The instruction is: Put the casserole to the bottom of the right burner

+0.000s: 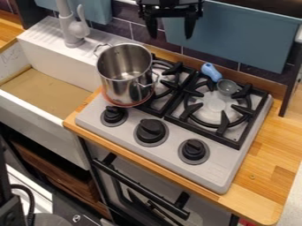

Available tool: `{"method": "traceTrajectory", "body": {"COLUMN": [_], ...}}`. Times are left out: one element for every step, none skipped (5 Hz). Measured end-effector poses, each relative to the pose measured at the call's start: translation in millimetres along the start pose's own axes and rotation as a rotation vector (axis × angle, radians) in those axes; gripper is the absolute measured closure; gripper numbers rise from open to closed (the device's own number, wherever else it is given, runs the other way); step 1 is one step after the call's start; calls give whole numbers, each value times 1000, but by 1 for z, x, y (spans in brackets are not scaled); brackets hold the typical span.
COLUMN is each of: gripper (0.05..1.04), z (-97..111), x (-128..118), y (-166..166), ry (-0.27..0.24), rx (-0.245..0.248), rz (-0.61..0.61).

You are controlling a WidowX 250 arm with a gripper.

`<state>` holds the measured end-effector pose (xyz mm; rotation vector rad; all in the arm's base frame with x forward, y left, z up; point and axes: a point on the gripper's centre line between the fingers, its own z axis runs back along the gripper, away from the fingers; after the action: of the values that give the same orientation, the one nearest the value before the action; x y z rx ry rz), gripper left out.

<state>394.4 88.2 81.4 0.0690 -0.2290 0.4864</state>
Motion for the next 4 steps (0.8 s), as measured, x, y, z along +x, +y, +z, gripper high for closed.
{"method": "traceTrajectory", "body": {"gripper": [83, 83, 83, 83], "z": [-15, -22, -16, -11], "x": [-8, -16, -15, -12], "y": [1, 5, 13, 15], "ry": [43, 55, 62, 42], "rx": [12, 10, 12, 14], "rz": [0, 22, 55, 112]}}
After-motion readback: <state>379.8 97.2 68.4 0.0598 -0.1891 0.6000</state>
